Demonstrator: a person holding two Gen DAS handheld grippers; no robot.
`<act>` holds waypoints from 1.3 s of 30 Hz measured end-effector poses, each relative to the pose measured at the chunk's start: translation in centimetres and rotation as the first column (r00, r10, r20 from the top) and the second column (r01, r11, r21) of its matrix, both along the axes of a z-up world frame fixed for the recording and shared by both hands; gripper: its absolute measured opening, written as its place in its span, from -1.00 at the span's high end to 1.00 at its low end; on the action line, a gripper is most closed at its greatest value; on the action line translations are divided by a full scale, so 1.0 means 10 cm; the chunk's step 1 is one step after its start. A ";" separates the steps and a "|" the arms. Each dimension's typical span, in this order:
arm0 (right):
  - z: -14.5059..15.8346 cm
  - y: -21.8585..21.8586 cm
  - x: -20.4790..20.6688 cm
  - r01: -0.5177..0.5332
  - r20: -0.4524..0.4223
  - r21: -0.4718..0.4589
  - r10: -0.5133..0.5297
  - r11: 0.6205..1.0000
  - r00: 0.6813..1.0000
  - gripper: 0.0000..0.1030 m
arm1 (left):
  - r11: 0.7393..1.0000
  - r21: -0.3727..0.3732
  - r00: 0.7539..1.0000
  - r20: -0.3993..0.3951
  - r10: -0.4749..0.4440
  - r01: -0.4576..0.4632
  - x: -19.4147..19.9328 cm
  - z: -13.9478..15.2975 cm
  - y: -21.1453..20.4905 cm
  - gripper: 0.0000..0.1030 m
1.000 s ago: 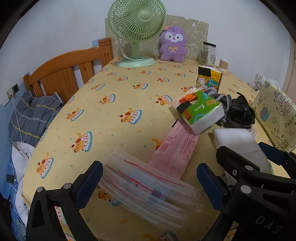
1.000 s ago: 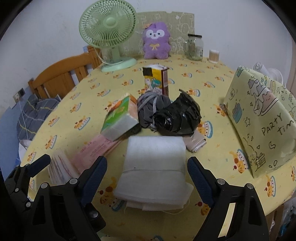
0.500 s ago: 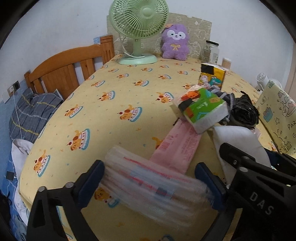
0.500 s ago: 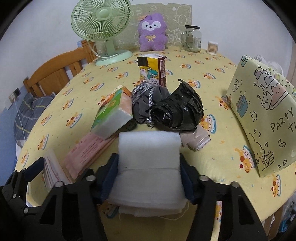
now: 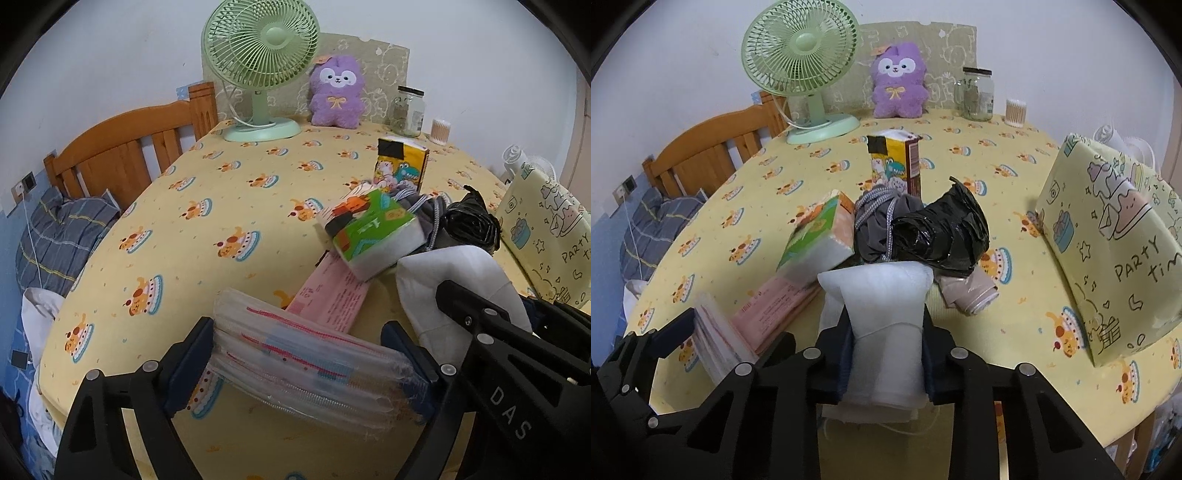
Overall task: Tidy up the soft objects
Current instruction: 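Close the right tool on the white folded cloth and lift it, then carry the plastic bag with the left tool while the right tool carries the cloth toward the paper box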
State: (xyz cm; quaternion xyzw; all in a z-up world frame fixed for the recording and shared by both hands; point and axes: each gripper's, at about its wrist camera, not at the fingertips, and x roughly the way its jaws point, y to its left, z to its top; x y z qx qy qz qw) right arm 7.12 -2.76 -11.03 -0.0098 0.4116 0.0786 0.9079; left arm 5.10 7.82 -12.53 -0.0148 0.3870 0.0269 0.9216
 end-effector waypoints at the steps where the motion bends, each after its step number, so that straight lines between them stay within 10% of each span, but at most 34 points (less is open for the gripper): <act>1: 0.02 -0.01 0.00 0.000 0.006 -0.001 0.000 1.000 1.000 0.39 | 1.000 0.000 1.000 0.003 -0.002 0.002 0.00 0.02 -0.01 -0.77; 39: 0.94 -0.35 0.02 0.020 0.172 0.057 -0.029 0.998 0.985 0.39 | 0.999 0.047 0.988 0.153 -0.024 0.017 0.08 0.93 -0.40 -0.76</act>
